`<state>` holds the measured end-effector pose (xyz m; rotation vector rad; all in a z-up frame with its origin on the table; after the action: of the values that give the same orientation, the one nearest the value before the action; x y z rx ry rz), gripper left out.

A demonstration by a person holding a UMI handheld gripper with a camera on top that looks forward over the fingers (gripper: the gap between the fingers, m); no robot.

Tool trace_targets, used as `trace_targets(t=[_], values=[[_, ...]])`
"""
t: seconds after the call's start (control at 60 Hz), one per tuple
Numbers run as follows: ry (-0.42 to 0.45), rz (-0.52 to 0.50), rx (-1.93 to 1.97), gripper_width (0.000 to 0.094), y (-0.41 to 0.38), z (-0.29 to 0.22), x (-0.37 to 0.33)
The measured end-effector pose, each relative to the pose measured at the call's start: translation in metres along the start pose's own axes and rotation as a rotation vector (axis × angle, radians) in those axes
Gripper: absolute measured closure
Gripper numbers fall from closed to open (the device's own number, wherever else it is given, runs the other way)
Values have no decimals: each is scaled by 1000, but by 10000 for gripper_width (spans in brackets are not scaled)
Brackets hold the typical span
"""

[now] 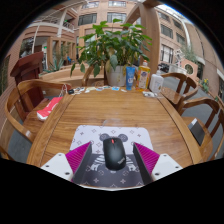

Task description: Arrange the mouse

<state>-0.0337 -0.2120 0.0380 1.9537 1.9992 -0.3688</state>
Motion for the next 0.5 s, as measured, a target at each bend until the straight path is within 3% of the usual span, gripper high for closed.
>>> trace_targets(t=[0.5], values=[[105, -1, -28, 85, -17, -31, -157]])
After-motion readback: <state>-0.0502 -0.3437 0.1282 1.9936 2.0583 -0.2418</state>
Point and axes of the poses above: the point between the fingertips, and its own axes, seen from behind it with the camera up: y to the right, z down, x forward, the way the camera looks, the point moved 1 cm from there along -x, backward, against the way the camera looks, and after that the axes turned 14 degrees about y, right-handed, at the moved point
